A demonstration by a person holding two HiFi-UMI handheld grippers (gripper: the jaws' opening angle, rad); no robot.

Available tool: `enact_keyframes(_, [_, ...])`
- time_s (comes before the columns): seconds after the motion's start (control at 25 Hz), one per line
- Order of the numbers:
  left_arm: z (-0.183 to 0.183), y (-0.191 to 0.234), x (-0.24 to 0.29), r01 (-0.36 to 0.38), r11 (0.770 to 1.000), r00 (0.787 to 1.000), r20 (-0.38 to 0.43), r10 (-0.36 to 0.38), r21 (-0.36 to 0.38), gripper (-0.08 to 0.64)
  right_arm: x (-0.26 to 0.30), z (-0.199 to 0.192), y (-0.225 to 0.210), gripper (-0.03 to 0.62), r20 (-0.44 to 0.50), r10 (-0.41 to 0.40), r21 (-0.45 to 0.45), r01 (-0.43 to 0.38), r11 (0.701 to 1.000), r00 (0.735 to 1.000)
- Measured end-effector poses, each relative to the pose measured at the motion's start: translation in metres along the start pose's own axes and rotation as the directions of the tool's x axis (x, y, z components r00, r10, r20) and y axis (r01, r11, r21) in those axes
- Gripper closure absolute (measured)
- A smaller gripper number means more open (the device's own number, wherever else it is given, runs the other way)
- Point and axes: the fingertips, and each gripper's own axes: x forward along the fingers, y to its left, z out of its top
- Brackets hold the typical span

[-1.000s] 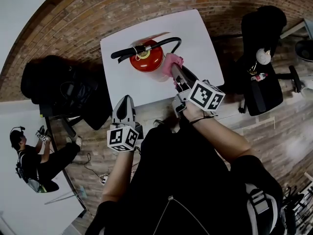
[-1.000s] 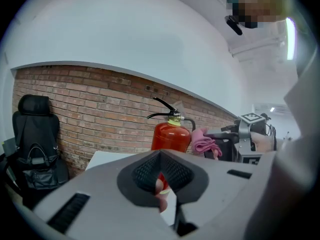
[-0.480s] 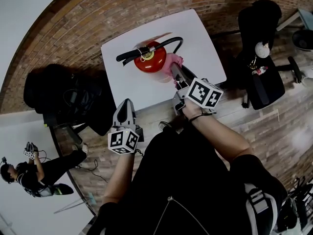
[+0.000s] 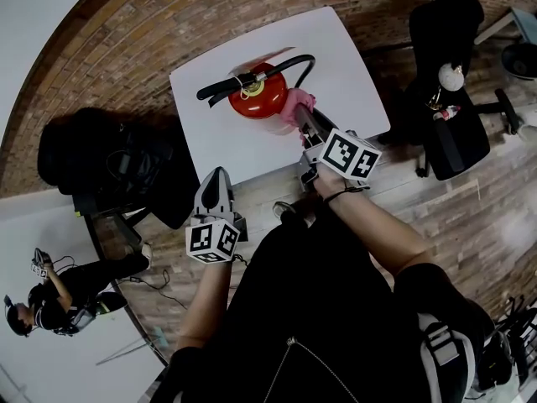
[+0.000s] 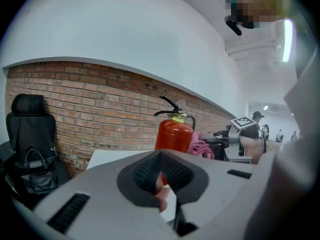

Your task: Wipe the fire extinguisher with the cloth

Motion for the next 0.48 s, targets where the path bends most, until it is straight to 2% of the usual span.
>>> enact_keyframes(0.48, [-0.007, 0.008, -0.012, -0.029, 1.000, 1.000, -0.004, 0.029, -0.010, 0.532, 0.011, -0.014, -0.028, 0.505, -0.026, -0.042, -0.002, 0.042, 0.999, 0.999])
